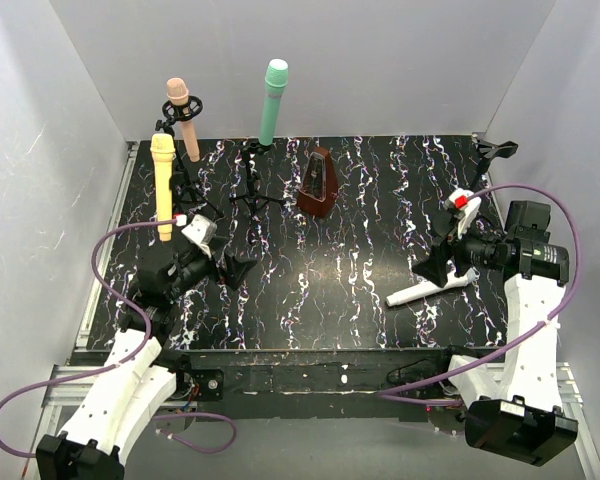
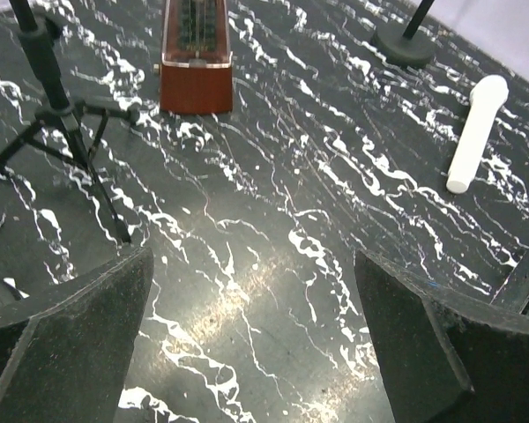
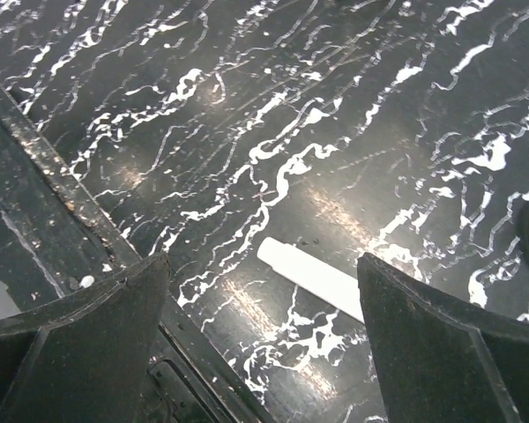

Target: Attach the microphones to the stand

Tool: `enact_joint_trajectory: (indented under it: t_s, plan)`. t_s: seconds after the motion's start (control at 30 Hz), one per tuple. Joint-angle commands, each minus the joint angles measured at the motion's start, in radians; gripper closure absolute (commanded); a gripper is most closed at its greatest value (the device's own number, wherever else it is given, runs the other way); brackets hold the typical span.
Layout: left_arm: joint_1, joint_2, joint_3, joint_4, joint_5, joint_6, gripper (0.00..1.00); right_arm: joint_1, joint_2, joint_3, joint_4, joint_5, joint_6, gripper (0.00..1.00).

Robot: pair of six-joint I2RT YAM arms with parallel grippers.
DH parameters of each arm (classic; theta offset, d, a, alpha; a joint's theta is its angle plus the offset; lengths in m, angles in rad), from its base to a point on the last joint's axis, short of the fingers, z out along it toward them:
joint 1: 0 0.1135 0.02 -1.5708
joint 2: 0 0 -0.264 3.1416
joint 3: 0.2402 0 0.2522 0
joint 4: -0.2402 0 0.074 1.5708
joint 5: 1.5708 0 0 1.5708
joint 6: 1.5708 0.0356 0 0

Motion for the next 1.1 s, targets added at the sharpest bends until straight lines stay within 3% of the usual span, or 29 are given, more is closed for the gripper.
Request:
enact_joint_trajectory:
  t_s: [0.0,0.2,0.47,0.8,1.07]
  plan:
    - [-0.003,0.033,0.042,-0.047,-0.005,0.025,0.02,-0.005,0.014,0.069,0.053,0.097,0.131,0.07]
    - [-0.003,0.036,0.044,-0.047,-0.011,0.020,0.02,-0.005,0.023,0.105,0.099,0.118,0.217,0.06]
    - [-0.003,0.045,0.044,-0.044,-0.012,0.019,0.02,-0.014,0.045,0.169,0.217,0.262,0.412,0.02]
    - [-0.003,0.042,0.045,-0.047,-0.012,0.019,0.02,-0.017,0.132,0.241,0.415,0.590,0.703,0.02]
    - [-0.003,0.042,0.047,-0.049,-0.012,0.019,0.02,-0.017,0.193,0.274,0.545,0.728,0.754,0.03]
